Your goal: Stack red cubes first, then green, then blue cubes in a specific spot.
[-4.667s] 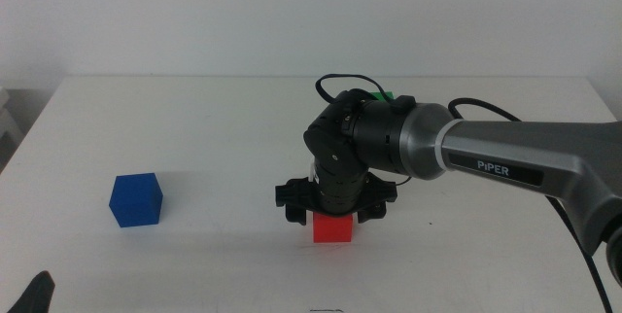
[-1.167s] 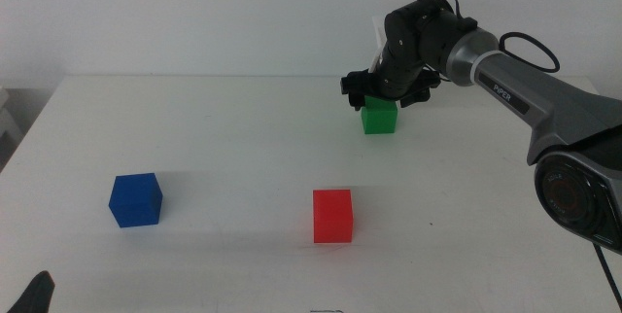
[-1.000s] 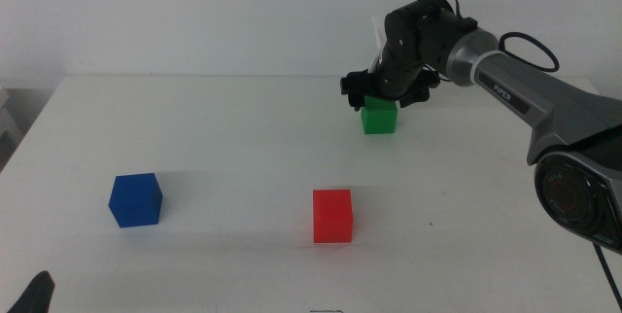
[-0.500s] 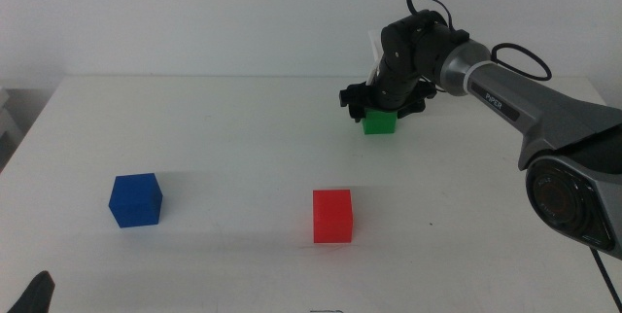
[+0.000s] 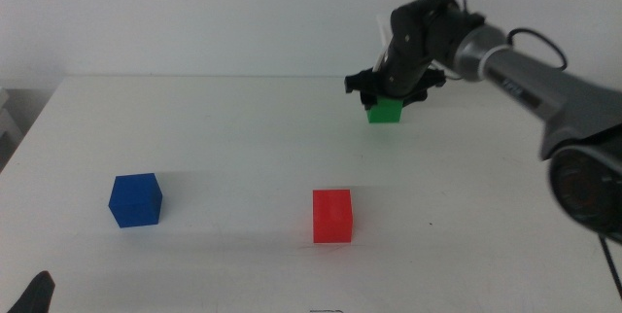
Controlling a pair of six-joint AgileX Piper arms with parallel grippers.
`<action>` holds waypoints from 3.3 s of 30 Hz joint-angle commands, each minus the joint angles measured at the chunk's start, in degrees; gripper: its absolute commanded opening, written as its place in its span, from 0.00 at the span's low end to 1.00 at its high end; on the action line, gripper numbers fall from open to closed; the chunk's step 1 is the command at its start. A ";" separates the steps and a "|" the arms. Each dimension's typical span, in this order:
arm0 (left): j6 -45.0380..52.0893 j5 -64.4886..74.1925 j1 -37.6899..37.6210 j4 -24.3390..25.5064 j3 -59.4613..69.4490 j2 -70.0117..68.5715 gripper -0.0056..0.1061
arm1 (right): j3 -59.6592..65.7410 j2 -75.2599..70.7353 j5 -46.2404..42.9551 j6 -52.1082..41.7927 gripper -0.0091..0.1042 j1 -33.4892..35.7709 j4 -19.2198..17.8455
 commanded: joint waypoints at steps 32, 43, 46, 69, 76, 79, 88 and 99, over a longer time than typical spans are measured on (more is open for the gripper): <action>-0.74 -4.53 -0.03 -0.56 -0.21 -1.02 0.89 | 31.38 -38.65 4.95 27.70 0.07 22.75 -13.09; -0.74 -4.53 -0.03 -0.56 -0.21 -1.02 0.89 | 31.51 -33.19 4.08 29.47 0.07 23.92 -12.88; -0.74 -4.53 -0.03 -0.56 -0.21 -1.02 0.89 | 31.51 -31.62 4.14 29.63 0.07 24.04 -12.64; -0.74 -4.53 -0.03 -0.56 -0.21 -1.02 0.89 | 31.58 -26.82 3.21 30.74 0.07 23.92 -11.04; -0.74 -4.53 -0.03 -0.56 -0.21 -1.02 0.89 | 31.58 -26.48 2.02 30.74 0.07 23.92 -10.78; -0.74 -4.53 -0.03 -0.56 -0.21 -1.02 0.89 | 31.58 -25.84 2.00 30.74 0.07 23.92 -10.64; -0.74 -4.53 -0.03 -0.56 -0.21 -1.02 0.89 | 31.62 -25.09 3.73 31.12 0.07 23.92 -10.04; -0.74 -4.53 -0.03 -0.56 -0.21 -1.02 0.89 | 31.49 -26.85 3.69 30.42 0.86 23.92 -10.26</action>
